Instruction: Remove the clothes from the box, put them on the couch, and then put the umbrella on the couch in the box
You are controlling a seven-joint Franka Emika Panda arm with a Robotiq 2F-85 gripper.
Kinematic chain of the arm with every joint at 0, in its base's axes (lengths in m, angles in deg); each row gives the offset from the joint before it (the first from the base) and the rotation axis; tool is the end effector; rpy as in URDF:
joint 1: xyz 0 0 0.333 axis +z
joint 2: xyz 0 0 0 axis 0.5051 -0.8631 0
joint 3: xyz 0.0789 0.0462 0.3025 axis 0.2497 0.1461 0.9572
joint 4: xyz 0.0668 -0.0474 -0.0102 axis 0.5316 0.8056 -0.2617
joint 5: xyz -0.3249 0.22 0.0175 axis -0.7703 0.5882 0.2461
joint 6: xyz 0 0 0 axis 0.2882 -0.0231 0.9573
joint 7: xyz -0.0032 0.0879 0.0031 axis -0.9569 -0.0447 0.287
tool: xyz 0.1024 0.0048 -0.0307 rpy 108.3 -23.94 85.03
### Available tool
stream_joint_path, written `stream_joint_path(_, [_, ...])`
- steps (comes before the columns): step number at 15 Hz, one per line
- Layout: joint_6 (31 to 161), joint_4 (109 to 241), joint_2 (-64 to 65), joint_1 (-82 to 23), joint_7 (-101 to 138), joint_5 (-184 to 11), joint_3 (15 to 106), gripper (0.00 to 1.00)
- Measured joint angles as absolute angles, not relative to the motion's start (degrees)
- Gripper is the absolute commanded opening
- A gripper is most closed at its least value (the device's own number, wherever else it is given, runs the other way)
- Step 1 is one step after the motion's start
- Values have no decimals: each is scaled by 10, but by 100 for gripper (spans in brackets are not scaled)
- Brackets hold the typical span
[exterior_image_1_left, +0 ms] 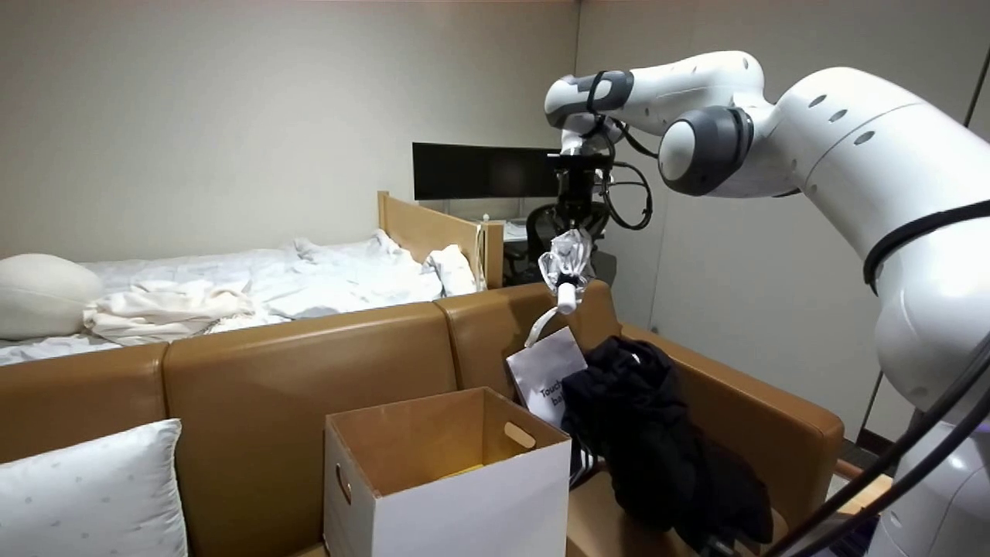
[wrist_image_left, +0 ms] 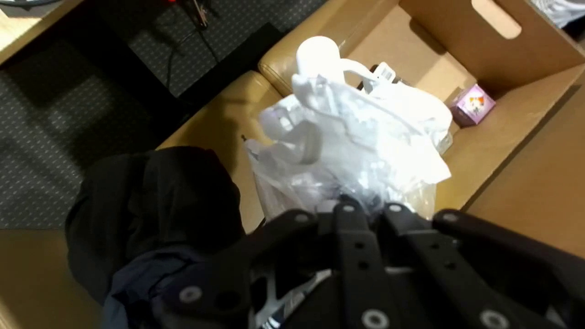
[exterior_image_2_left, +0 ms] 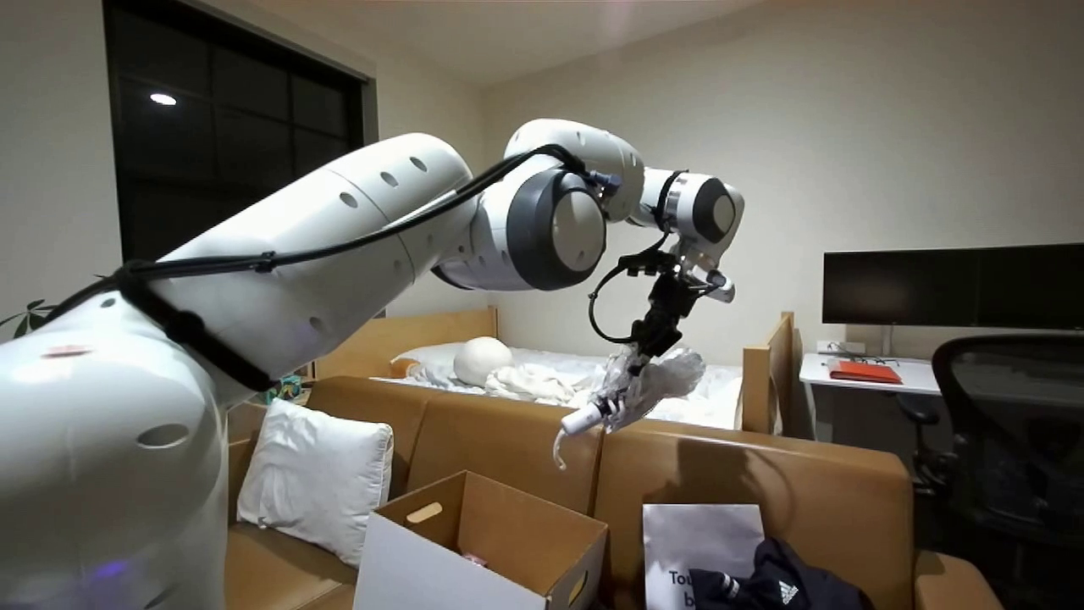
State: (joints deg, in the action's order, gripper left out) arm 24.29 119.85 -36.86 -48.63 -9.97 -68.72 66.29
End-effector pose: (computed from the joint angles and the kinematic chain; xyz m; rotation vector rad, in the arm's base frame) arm 0.6933 -0.1827 0.3993 -2.6095 1.1229 0.7564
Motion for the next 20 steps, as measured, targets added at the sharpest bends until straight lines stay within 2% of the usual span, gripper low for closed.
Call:
stream_joint_path(10, [140,1380,-278,-424,19,-687,726,2])
stream_joint_path(11, [132,1406,-268,-417,29,-688,731,6])
stream_joint_path(13, [133,1456,-248,-401,32,-693,735,6])
stream_joint_path(14, [134,1470,-243,-396,32,-694,735,1])
stream_joint_path(15, [134,1478,-239,-393,32,-695,735,1])
stream_joint_path(17, [168,1482,-235,-375,50,-692,709,2])
stream_joint_path(20, [291,1531,-218,-349,99,-678,690,2])
